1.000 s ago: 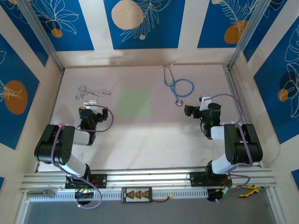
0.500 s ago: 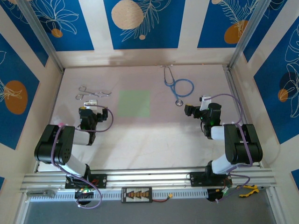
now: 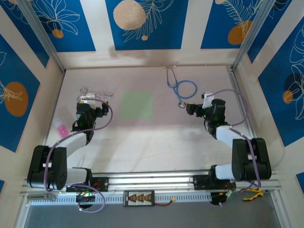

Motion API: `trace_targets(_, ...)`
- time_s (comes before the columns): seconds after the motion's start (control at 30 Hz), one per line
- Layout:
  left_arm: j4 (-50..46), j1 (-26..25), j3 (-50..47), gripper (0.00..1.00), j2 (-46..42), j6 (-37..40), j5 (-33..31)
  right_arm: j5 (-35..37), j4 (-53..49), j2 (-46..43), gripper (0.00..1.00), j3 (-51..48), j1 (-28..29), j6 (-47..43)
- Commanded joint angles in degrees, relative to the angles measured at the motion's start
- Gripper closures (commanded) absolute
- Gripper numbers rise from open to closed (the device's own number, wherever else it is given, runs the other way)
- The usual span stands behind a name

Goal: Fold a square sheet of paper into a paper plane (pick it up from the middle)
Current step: Move the square sheet of paper to the center of the table.

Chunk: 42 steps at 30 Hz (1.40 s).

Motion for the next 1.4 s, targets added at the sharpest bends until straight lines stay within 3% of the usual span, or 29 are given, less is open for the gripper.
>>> trace_targets(0.0, -15.5, 0.4, 5.9, 0.0, -2.5, -10.2, 0.7, -1.1, -18.6, -5.2, 0.01, 6.6, 0.6, 8.9)
trace_targets(0.07, -23.6, 0.5, 9.5, 0.0, -3.5, -15.1, 8.1, -1.1, -27.6, -6.8, 0.01, 10.8, -0.1, 19.4)
trace_targets(0.13, -23.5, 0.5, 10.9, 0.0, -3.2, -21.1, 17.5, -11.3, -35.8, -6.9, 0.01, 15.3, -2.0, 22.8)
trace_targets(0.2, -18.7, 0.2, 11.9, 0.02, -0.4, -24.3, 29.1, -20.2, -37.0, -6.6, 0.01, 15.8, -2.6, 24.8)
trace_targets(0.3, -23.7, -1.3, 19.6, 0.09, 7.8, -29.4, 38.9, -27.5, -37.0, -6.3, 0.01, 14.9, -1.5, 28.5)
trace_targets(0.4, -33.6, -5.8, 28.0, 0.07, 15.0, -24.7, 37.8, -27.3, -40.5, -6.3, 0.0, 15.6, 1.0, 28.6)
trace_targets(0.57, -45.6, -12.2, 38.4, 0.07, 24.3, -22.7, 29.6, -24.1, -42.4, -6.0, 0.01, 15.8, 6.1, 29.9)
trace_targets(0.8, -55.5, -16.6, 48.5, 0.05, 35.5, -22.4, 24.7, -21.6, -42.2, -4.5, 0.01, 15.2, 10.0, 32.2)
trace_targets(1.1, -56.7, -18.5, 49.0, 0.04, 40.3, -24.5, 24.7, -21.5, -41.2, -2.7, 0.01, 13.8, 11.0, 35.9)
trace_targets(1.37, -54.9, -20.8, 41.6, 0.03, 38.5, -26.9, 24.6, -21.1, -42.0, -2.6, 0.01, 13.3, 11.2, 37.8)
